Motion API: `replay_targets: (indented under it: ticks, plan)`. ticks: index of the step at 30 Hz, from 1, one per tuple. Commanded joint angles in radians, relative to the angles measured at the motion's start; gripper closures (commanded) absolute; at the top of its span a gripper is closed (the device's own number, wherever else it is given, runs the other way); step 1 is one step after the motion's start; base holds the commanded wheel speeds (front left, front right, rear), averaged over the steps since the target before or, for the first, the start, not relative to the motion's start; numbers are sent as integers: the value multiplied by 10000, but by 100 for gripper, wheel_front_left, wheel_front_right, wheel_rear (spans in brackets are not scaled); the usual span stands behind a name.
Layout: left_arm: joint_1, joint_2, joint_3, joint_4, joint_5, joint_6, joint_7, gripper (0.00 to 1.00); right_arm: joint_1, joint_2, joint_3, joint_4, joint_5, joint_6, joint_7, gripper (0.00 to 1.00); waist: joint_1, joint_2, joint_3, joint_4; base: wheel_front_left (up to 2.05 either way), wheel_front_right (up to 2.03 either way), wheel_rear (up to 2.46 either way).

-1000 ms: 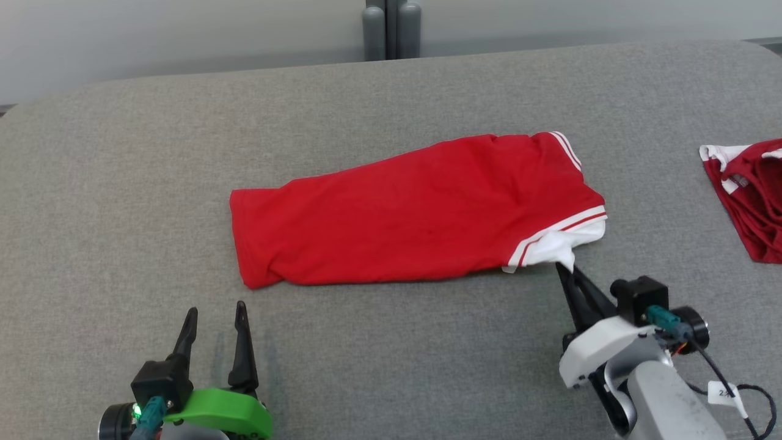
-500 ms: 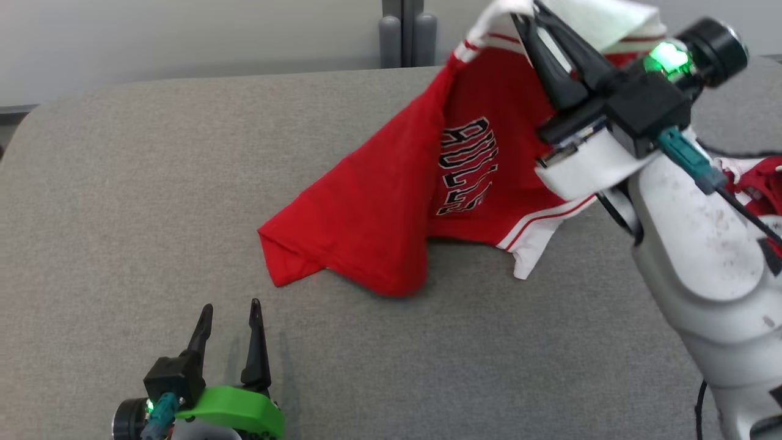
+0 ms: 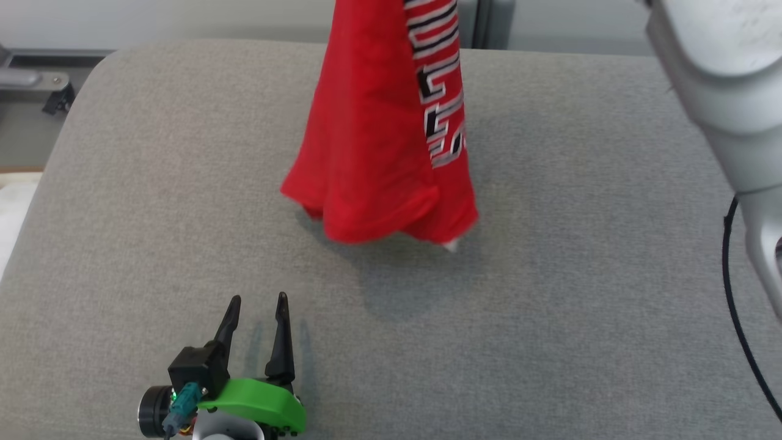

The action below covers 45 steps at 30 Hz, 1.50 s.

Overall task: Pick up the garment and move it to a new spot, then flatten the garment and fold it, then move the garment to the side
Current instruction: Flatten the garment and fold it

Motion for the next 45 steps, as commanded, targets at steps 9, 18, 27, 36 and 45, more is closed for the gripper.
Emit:
replay_targets:
  ticks: [9, 18, 27, 36, 45]
  plan:
    - [-318, 29, 92, -4, 51, 13, -4, 0, 1066, -677, -1136, 1588, -421, -19, -14, 100, 0, 0, 470, -64, 0, 0, 0]
    - [-608, 31, 40, -107, 358, -199, -4, 0, 5257, -1797, -2994, 2416, 187, -19, -19, 100, 0, 0, 534, -997, 0, 0, 0]
    - [-612, 32, 48, -93, 505, -310, -4, 0, 8780, -1287, -4909, 1516, 266, -19, -19, 0, 0, 0, 376, -1928, 0, 0, 0]
    - [-615, 32, 45, -18, 500, -366, -4, 0, 10493, -249, -5986, -662, 213, -19, -20, 0, 0, 0, 216, -2530, 0, 0, 0]
    - [-1393, 34, -316, 199, 383, -511, -4, 0, 11307, 621, -6210, -2415, 355, -17, -20, 0, 0, 0, 400, -3027, 0, 0, 0]
